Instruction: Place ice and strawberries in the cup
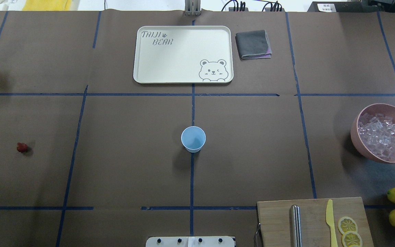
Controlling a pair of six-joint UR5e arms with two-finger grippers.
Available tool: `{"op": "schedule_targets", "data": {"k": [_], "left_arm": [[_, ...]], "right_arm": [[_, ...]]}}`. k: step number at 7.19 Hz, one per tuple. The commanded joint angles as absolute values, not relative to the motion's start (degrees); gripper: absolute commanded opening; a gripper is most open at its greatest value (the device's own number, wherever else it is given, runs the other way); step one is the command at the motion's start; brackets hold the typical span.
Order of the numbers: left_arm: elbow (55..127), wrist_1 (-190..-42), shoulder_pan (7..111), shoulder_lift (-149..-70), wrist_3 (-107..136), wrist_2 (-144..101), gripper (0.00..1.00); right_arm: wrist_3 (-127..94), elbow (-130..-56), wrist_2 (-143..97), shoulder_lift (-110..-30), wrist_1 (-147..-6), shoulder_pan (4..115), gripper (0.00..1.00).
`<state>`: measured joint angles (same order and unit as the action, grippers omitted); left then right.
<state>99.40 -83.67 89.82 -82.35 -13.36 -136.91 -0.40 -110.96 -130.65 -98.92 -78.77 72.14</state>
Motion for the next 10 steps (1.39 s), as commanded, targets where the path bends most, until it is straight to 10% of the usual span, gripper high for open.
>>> {"op": "schedule_targets", "data": {"k": [1,10], "left_arm": [[99.3,-83.7,89.8,-82.4,-13.4,-136.9,1.0],[99.7,-83.7,89.8,-82.4,-13.4,-136.9,1.0]], "right_arm": [[-6.0,-109.2,-127.8,-98.8,-73.9,65.8,0.98],[-13.4,-105.2,-126.6,-95.4,-73.4,60.3,0.79]]}}
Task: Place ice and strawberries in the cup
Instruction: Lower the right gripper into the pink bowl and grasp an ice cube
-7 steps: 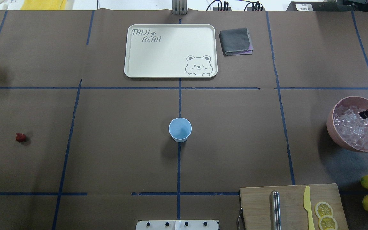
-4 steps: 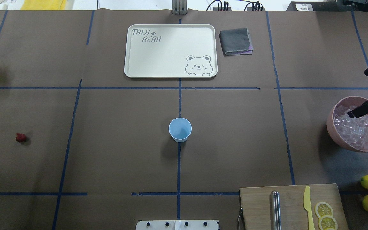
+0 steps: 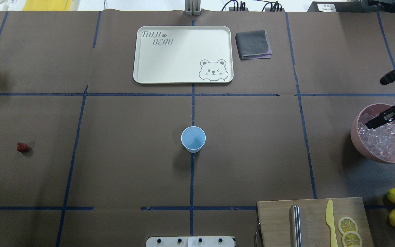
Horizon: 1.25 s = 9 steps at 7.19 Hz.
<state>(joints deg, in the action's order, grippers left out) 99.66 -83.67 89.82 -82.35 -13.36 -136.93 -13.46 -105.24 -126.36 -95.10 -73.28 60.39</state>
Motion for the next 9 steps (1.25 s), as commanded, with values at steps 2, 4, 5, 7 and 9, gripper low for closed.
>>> {"op": "schedule_targets", "data": {"k": [2,4,5,7,9], "left_arm": [[99.7,-83.7,89.8,-82.4,-13.4,-136.9,1.0],[99.7,-83.7,89.8,-82.4,-13.4,-136.9,1.0],[99.8,-83.7,89.8,-82.4,-13.4,-136.9,1.0],[99.8,-83.7,89.8,-82.4,-13.4,-136.9,1.0],[100.2,-83.7,89.8,-82.4,-13.4,-136.9,1.0]], "right_arm": [[-13.4,-104.1,-126.9,-95.5,-73.4,60.2,0.77],[-13.5,-103.2,-127.0,-95.6,-73.5,60.0,0.74],[-13.5,-103.2,-127.3,-95.6,-73.5,59.9,0.73],[-13.5,-103.2,-128.1,-95.6,-73.5,59.9,0.62],[-13.5,-103.4,-130.0,-95.6,-73.5,60.0,0.34]]}}
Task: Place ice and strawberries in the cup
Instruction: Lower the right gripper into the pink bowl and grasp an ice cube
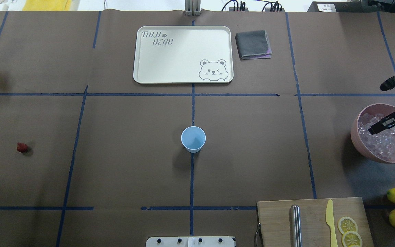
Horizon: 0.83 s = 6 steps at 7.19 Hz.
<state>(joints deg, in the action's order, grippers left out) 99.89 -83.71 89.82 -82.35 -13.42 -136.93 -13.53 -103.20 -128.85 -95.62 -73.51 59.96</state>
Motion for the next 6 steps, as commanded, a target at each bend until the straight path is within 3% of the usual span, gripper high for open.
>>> {"op": "schedule_targets", "data": {"k": [1,2,6], "left_arm": [[100.1,-83.7,89.8,-82.4,-13.4,-136.9,1.0],[100.2,-83.8,89.8,-82.4,-13.4,-136.9,1.0],[100.3,-83.7,89.8,-82.4,-13.4,-136.9,1.0]], "right_arm": [[-13.5,-103.3,-131.5,-95.7,-73.4,60.0,0.12],[-13.5,-103.6,-131.7,-95.9,-73.4,60.1,0.04],[-13.9,-106.5,-131.4,-95.7,-74.5,64.5,0.01]]}}
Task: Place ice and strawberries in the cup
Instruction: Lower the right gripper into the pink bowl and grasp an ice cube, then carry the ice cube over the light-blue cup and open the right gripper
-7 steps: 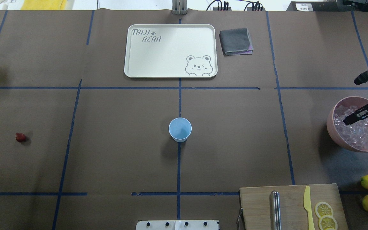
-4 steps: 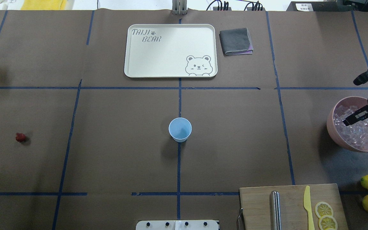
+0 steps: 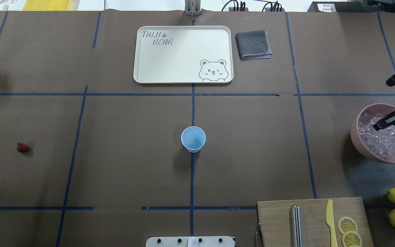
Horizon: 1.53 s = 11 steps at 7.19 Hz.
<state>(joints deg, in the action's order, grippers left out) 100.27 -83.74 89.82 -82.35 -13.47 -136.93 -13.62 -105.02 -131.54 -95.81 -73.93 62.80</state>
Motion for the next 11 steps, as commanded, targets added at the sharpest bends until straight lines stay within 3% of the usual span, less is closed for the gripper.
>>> {"op": "schedule_targets", "data": {"k": [1,4,7,11], "left_arm": [[100.3,-83.7,89.8,-82.4,-13.5,-136.9,1.0],[100.4,-83.8,89.8,-82.4,-13.5,-136.9,1.0],[100.3,-83.8,89.8,-82.9,-13.4,-136.9,1.0],[100.3,-83.8,89.8,-83.1,-13.4,-136.9,1.0]], "right_arm": [[-16.9,-108.6,-131.4,-94.6,-75.5,64.9,0.0],[-30.8,-113.4,-131.0,-88.3,-77.0,62.0,0.0],[-51.4,-113.8,-123.8,-76.4,-77.2,49.3,0.0],[-68.6,-112.2,-104.4,-56.2,-95.8,29.4,0.0]]}}
